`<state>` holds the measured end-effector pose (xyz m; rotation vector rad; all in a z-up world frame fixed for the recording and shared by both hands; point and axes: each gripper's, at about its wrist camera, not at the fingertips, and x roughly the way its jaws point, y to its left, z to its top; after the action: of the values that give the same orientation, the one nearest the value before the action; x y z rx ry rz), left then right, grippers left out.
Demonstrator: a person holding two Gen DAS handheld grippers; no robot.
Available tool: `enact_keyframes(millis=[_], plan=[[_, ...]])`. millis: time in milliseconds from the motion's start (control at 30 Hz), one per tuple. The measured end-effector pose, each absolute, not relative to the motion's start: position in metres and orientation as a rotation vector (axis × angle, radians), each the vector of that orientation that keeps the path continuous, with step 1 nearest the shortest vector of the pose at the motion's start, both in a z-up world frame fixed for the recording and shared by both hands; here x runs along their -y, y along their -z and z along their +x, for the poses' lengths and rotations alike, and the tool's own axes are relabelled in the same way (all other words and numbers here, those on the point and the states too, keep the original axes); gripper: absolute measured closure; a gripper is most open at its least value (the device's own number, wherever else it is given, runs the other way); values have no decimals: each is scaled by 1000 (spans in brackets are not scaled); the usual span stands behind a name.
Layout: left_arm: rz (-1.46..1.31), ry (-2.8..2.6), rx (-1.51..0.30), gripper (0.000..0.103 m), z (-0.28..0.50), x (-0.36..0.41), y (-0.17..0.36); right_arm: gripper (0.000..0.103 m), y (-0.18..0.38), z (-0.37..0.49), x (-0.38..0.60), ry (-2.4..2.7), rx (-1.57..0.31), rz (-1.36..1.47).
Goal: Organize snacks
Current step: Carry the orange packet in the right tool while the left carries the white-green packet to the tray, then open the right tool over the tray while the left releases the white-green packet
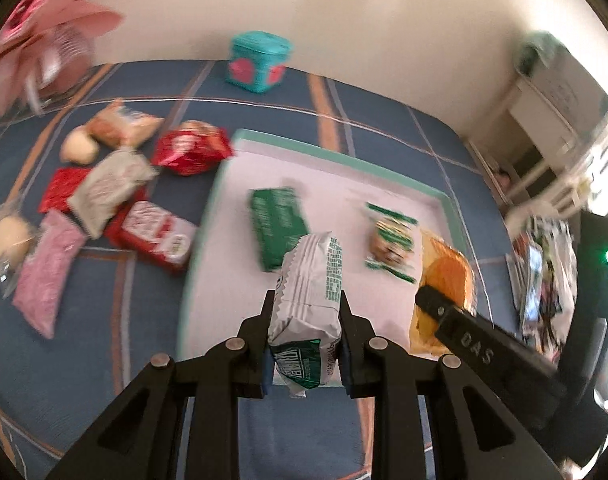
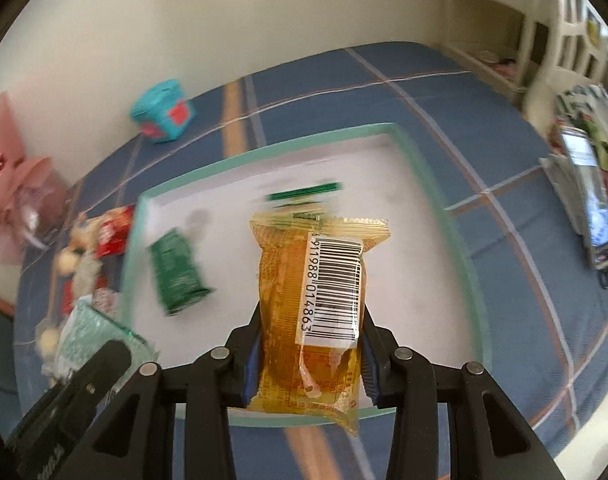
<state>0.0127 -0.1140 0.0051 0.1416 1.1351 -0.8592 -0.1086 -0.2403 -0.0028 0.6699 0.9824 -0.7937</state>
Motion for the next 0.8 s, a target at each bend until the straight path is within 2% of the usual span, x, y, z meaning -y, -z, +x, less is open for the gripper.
enact_keyframes(millis=[567, 700, 767, 800], plan=[[210, 893, -1186, 75, 9, 137, 27, 61, 26, -128, 262, 877, -1041, 710], [221, 868, -1174, 54, 12, 132, 23, 56, 27, -127, 263, 876, -1040, 720], [216, 857, -1166, 51, 15, 129, 20, 47, 27, -126, 264, 879, -1038, 718], [212, 851, -1162, 49, 17, 128, 19, 46, 27, -126, 263, 880, -1036, 714]])
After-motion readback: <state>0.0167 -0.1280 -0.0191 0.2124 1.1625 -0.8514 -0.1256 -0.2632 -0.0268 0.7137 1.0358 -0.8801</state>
